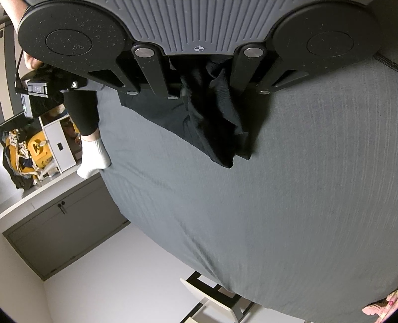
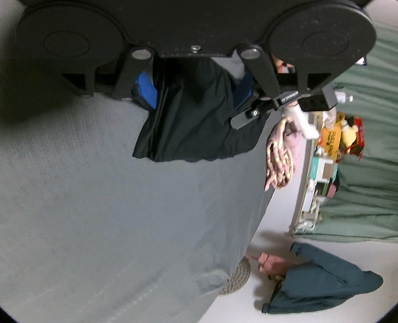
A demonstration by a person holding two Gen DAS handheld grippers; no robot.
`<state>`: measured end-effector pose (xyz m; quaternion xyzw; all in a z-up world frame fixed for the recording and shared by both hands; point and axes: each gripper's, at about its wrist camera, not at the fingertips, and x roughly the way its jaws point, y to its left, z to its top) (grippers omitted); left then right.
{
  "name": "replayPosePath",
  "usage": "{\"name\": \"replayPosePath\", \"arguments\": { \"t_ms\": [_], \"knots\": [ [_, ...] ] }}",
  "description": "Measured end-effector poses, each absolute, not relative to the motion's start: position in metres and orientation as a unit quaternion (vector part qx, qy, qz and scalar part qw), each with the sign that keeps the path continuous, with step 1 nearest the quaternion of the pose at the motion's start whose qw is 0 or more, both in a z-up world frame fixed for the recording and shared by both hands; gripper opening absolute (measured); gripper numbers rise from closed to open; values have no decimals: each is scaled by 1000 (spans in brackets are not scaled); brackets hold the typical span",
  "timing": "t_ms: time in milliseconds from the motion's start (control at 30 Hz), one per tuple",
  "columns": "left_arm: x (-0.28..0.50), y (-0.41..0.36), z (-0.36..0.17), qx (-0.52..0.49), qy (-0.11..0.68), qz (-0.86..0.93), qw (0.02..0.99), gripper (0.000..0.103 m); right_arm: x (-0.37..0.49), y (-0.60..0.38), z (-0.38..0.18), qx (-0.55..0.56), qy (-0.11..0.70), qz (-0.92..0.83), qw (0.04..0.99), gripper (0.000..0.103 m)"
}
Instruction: Fold clothes
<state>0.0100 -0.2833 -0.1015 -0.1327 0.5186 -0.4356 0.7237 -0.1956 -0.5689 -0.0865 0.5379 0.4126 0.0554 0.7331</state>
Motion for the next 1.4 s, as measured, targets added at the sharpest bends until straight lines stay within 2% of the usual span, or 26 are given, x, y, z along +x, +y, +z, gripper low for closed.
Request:
{"name": "replayPosePath", "arguments": {
  "t_ms": [67, 400, 533, 767, 967, 1233, 1400],
  "knots": [
    [10, -283, -102, -133, 519, -436, 723, 8, -198, -570, -88, 547, 412, 56, 727, 61],
    [11, -285, -104, -131, 518, -438, 723, 8, -208, -574, -93, 585, 381, 34, 715, 56],
    [9, -284, -103, -127, 515, -439, 725, 8, -199, -574, -92, 584, 363, 17, 726, 56],
    [9, -284, -102, -127, 515, -438, 726, 8, -195, -562, -95, 569, 413, 68, 708, 56],
    [10, -283, -102, -128, 514, -438, 726, 8, -186, -572, -97, 587, 378, 44, 715, 56],
    [10, -284, -103, -128, 515, -439, 725, 8, -192, -566, -101, 584, 409, 72, 697, 55],
    [9, -284, -103, -127, 513, -439, 726, 8, -184, -572, -103, 600, 374, 51, 705, 55]
  ]
}}
